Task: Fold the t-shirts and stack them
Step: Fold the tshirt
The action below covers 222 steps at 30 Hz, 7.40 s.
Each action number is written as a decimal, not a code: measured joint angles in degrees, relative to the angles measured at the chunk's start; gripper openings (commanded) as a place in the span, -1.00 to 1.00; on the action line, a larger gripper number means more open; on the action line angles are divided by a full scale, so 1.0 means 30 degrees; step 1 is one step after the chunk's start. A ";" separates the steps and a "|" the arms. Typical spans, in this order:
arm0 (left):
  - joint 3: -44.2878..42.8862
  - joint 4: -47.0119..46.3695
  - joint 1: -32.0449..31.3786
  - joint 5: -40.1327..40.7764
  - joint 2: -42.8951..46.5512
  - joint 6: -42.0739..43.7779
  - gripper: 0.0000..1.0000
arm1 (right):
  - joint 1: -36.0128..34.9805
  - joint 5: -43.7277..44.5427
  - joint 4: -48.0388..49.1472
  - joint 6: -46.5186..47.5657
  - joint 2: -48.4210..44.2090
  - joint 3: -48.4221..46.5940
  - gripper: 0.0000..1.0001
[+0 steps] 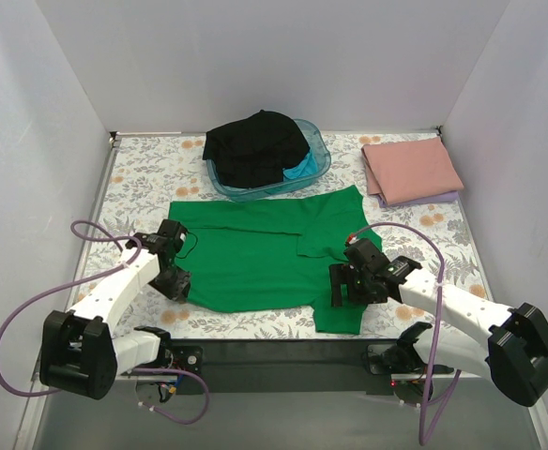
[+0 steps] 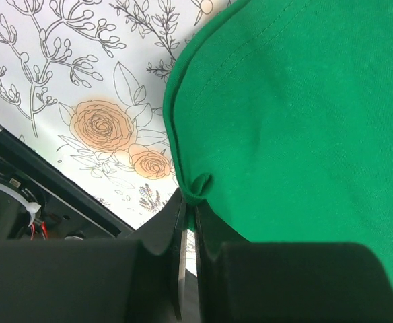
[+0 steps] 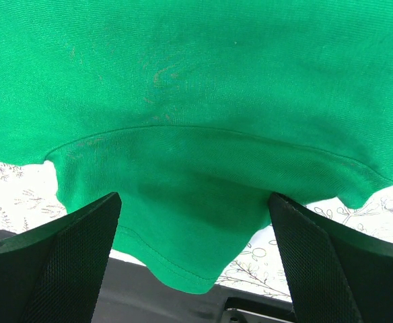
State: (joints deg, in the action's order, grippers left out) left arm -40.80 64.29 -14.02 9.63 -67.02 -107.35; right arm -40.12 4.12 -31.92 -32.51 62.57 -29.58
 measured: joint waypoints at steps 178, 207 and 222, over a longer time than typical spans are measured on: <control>-0.2084 -0.9435 0.3184 -0.2084 -0.6280 0.2973 0.96 | 0.4911 -0.2426 0.6914 0.2732 1.1446 -0.9114 0.97; 0.1647 -0.6921 0.3286 -0.1996 0.1107 0.2390 0.96 | 0.5501 -0.4073 0.5166 0.1763 0.5523 -0.3555 0.97; 0.0342 -0.8779 0.3300 -0.4510 -0.3104 0.3075 0.96 | 0.7300 -0.3985 0.5020 0.1581 1.2131 -0.9879 0.96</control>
State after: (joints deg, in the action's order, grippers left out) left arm -39.77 37.95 -4.12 -3.90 -76.34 -98.13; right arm -18.22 -7.84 -16.86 -27.77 98.96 -59.22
